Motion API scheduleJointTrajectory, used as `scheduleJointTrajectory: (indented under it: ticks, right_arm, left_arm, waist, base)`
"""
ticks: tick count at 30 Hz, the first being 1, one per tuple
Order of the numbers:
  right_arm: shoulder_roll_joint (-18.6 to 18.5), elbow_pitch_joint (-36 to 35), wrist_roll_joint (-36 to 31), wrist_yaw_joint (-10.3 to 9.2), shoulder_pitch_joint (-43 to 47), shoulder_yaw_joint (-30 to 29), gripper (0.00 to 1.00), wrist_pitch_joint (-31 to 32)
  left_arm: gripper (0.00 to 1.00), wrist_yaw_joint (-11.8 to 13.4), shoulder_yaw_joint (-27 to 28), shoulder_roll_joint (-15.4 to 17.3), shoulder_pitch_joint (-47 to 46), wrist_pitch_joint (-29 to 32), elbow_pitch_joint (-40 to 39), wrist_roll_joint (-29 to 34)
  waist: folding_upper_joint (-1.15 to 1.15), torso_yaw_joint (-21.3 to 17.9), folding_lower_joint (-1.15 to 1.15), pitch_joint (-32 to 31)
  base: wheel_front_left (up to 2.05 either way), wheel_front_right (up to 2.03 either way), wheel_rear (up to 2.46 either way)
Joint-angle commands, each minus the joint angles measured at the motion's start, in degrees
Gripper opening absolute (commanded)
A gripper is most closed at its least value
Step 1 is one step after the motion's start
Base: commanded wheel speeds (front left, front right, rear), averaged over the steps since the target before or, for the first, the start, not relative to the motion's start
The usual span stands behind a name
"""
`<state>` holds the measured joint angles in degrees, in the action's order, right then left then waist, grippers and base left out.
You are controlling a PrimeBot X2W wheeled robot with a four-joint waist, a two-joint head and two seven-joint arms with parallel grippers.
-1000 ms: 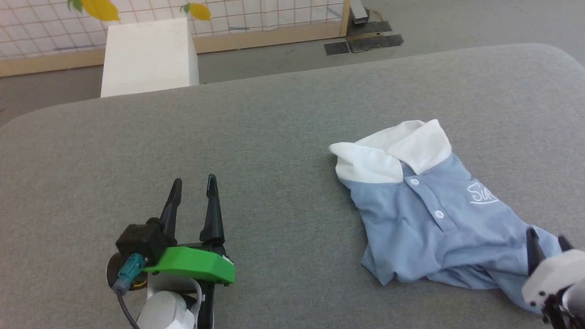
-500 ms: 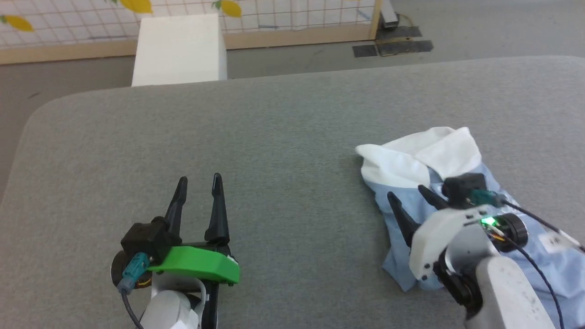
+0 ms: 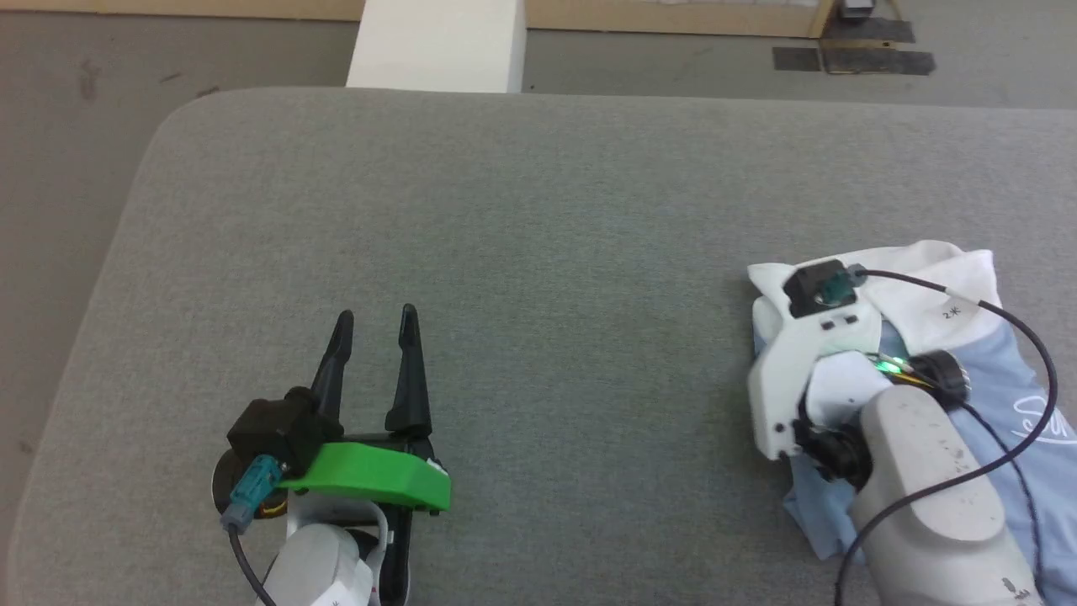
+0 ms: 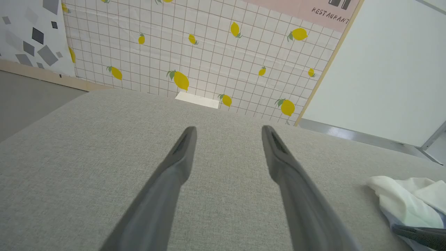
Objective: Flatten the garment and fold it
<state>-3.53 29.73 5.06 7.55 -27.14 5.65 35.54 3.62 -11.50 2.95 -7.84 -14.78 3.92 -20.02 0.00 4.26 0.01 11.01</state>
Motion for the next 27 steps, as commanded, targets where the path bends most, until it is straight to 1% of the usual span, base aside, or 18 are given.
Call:
scheduleJointTrajectory:
  ticks: [1, 5, 7, 10, 13, 14, 15, 18, 20, 22, 23, 27]
  right_arm:
    - [0.65, -0.80, 2.69, -0.06, -1.15, 2.50, 0.00, -3.01]
    - [0.65, -4.98, 8.78, -0.06, -4.16, 11.08, 0.00, -12.12]
    - [0.65, -6.58, 11.89, -0.06, -5.23, 16.36, 0.00, -14.72]
    - [0.65, -7.33, 15.60, -0.06, -5.97, 23.88, 0.00, -15.63]
    - [0.65, -5.01, 17.64, -0.06, -5.71, 29.89, 0.00, -13.13]
    - [0.65, -4.23, 18.20, -0.06, -5.52, 31.14, 0.38, -12.38]
    - [0.65, -3.25, 18.91, -0.06, -5.25, 32.14, 1.00, -11.66]
    - [0.65, -2.20, 20.89, -0.06, -4.65, 33.32, 1.00, -10.92]
    - [0.65, -2.97, 22.50, -0.06, -4.14, 32.34, 1.00, -12.68]
    - [0.65, -4.45, 23.56, -0.06, -3.43, 29.92, 1.00, -16.20]
    - [0.65, -5.75, 23.58, -0.06, -2.93, 28.19, 1.00, -18.93]
    - [-0.50, -10.57, 20.94, -0.06, 1.04, 19.04, 1.00, -29.09]
  left_arm:
    - [1.00, 0.27, 0.21, -0.07, -1.03, -0.22, -0.03, -0.30]
    - [1.00, 0.23, 0.67, -0.07, -0.95, -0.22, 0.05, -0.16]
    - [1.00, 0.17, 0.80, -0.07, -0.87, -0.22, 0.10, -0.13]
    - [1.00, 0.15, 0.87, -0.07, -0.71, -0.22, 0.03, -0.08]
    - [1.00, 0.16, 0.71, -0.07, -0.53, -0.22, -0.06, -0.15]
    - [1.00, 0.14, 0.62, -0.07, -0.51, -0.22, -0.05, -0.19]
    - [1.00, 0.15, 0.53, -0.07, -0.48, -0.22, -0.04, -0.24]
    - [1.00, 0.28, 0.62, -0.07, -0.22, -0.22, -0.06, -0.34]
    - [1.00, 0.26, 0.74, -0.07, 0.09, -0.22, 0.11, -0.26]
    - [1.00, 0.16, 0.98, -0.07, 0.48, -0.22, 0.25, -0.15]
    - [1.00, 0.02, 1.01, -0.07, 0.66, -0.22, 0.38, -0.12]
    - [1.00, -0.90, 0.13, -0.07, 1.35, -0.22, 1.68, -0.07]
  waist:
    - [0.00, 1.63, -0.01, 0.61]
    - [0.00, 2.15, -0.01, -0.27]
    - [0.00, 2.38, -0.01, -0.75]
    - [0.00, 2.64, -0.01, -1.21]
    - [0.00, 3.00, -0.01, -1.32]
    - [0.00, 3.13, -0.01, -1.32]
    - [0.00, 3.23, -0.01, -1.32]
    - [0.00, 3.05, -0.01, -1.41]
    - [0.00, 2.71, -0.01, -1.69]
    - [0.00, 2.11, -0.01, -2.11]
    - [0.00, 1.73, -0.01, -2.43]
    - [0.00, 0.09, -0.01, -3.83]
  base:
    - [0.00, 0.00, 0.00]
    - [0.00, 0.00, 0.00]
    - [0.00, 0.00, 0.00]
    - [0.00, 0.00, 0.00]
    - [0.00, 0.00, 0.00]
    - [0.00, 0.00, 0.00]
    - [0.00, 0.00, 0.00]
    - [0.00, 0.00, 0.00]
    - [0.00, 0.00, 0.00]
    - [0.00, 0.00, 0.00]
    - [0.00, 0.00, 0.00]
    - [0.00, 0.00, 0.00]
